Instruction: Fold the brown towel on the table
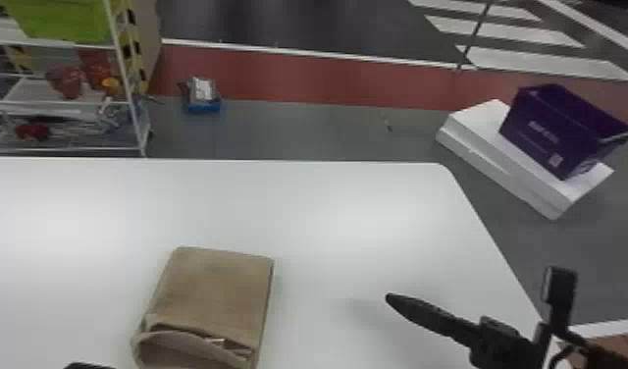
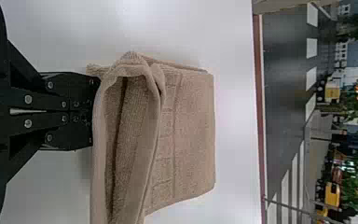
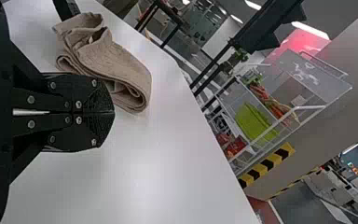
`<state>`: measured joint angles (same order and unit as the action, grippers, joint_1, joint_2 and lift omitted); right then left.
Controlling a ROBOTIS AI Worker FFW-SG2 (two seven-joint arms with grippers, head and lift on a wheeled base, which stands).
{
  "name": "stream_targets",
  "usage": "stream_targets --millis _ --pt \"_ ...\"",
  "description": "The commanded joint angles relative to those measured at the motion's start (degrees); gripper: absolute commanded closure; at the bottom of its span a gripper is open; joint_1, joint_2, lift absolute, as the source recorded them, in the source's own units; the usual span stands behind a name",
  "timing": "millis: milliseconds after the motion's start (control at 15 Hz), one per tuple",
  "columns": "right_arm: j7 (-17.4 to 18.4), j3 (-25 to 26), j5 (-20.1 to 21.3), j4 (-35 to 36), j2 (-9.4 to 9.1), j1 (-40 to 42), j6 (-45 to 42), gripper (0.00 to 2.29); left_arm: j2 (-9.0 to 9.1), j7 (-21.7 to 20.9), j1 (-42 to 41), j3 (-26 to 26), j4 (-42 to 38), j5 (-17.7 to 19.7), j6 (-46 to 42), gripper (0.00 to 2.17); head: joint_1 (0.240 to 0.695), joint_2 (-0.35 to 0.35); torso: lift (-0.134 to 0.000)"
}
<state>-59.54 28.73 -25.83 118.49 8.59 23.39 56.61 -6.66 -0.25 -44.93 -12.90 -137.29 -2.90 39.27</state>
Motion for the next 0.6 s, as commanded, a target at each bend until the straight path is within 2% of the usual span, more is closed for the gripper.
stream_targets --millis 0,133,200,267,333,400,467,533 --pt "-0.05 -0.96 0.34 -2.04 -0.16 0.16 -2.5 1.83 -0.19 1.48 -0.34 -1.78 -3.07 -1.94 7.98 1.97 0.695 -0.219 -0.124" --pt "-0.05 -1.66 1.22 -1.33 -0.16 0.78 -4.08 1.83 -0.54 5.7 -0.95 -3.97 -5.01 -5.63 12.37 1.98 0.695 -0.22 -0.124" --pt "-0.05 -1.58 2.19 0.25 -0.16 1.13 -5.32 1.83 -0.72 6.14 -2.01 -3.27 -6.32 -5.63 12.02 1.98 0.695 -0.214 -0.124" --pt "-0.05 -1.31 2.71 1.83 -0.16 1.3 -5.32 1.83 -1.16 7.99 -2.97 -2.74 -7.47 -5.72 9.74 1.98 0.695 -0.203 -0.124" --pt "0.04 -1.14 3.42 3.5 -0.16 1.22 -5.14 1.83 -2.21 9.92 -4.55 -1.69 -8.52 -6.07 3.76 1.98 0.695 -0.181 -0.124" --pt "0.74 -1.14 3.59 4.73 -0.16 1.13 -4.79 1.83 -2.65 9.83 -6.49 0.07 -9.4 -5.98 -5.03 1.98 0.695 -0.166 -0.124" --pt "1.36 -1.58 4.03 4.73 -0.16 0.78 -4.61 1.83 -2.83 9.48 -6.49 0.42 -9.49 -5.72 -8.55 1.98 0.695 -0.15 -0.124" --pt "2.15 -3.33 5.53 4.73 -0.16 0.25 -4.61 1.83 -2.65 7.02 -5.43 1.65 -9.4 -4.22 -9.6 1.98 0.695 -0.13 -0.124"
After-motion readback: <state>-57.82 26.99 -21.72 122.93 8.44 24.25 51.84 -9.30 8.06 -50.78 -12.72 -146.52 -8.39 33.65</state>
